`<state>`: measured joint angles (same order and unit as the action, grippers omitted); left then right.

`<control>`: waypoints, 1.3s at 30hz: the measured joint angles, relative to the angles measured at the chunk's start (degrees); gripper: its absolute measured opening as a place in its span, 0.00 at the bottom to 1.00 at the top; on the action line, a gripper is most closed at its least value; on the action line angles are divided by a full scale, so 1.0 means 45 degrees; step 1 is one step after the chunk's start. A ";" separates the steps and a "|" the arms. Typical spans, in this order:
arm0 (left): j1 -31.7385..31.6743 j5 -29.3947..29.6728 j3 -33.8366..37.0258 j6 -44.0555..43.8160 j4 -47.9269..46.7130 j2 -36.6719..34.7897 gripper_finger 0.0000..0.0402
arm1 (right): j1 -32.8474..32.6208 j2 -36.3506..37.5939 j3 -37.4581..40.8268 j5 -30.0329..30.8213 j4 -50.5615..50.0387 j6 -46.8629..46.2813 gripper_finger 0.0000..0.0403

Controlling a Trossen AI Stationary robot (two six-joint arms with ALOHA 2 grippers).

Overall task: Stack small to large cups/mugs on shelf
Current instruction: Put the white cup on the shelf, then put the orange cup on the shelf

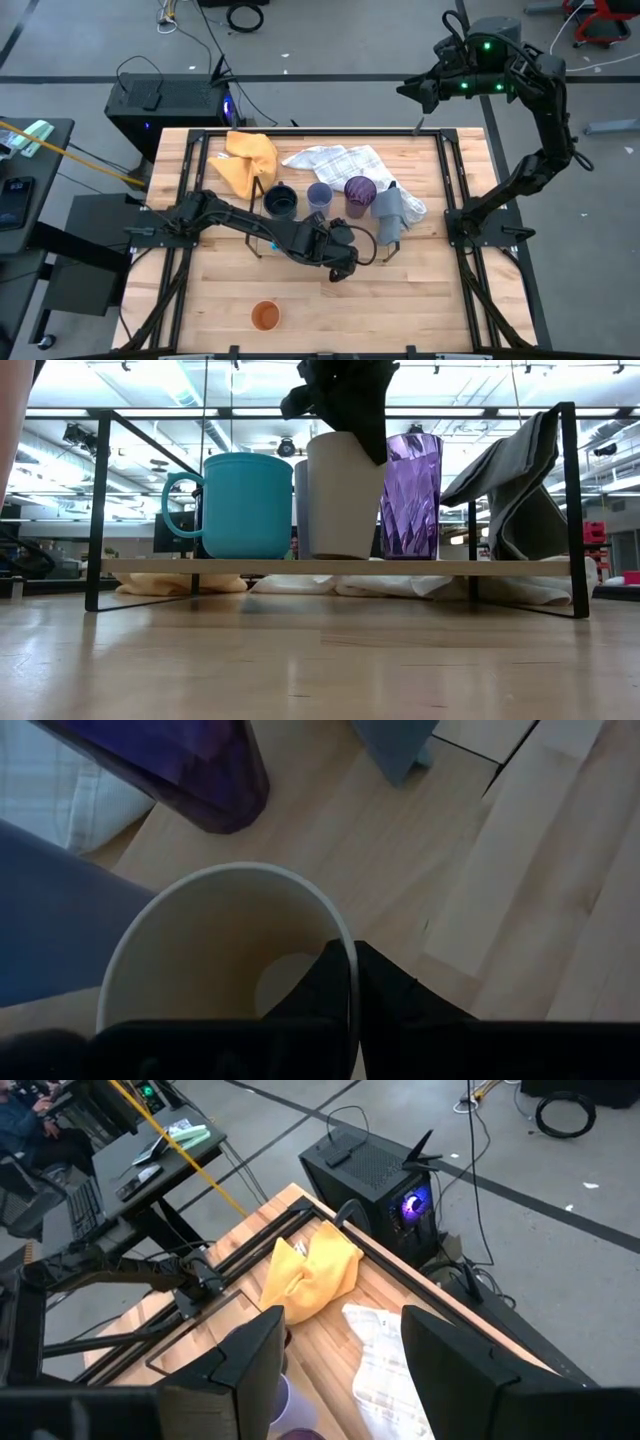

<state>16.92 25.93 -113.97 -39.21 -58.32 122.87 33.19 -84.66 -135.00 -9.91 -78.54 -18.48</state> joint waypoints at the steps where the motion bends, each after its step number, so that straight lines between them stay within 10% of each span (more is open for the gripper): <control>1: -0.0007 -0.0005 0.0000 0.0013 -0.0007 0.0000 0.03 | 0.0000 0.0000 0.0000 -0.0003 0.0005 0.0002 0.52; 24: -0.0041 -0.0141 0.0005 0.0250 0.0037 -0.0092 0.42 | 0.0000 0.0000 0.0000 -0.0291 -0.0005 0.0049 0.52; 39: 0.0391 0.1070 -0.0005 0.2803 0.2016 -0.2523 0.40 | 0.0000 -0.0005 0.0000 -0.0335 -0.0005 0.0122 0.52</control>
<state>18.68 30.75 -113.99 -26.59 -49.25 111.52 33.19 -84.68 -135.00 -11.42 -78.56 -17.93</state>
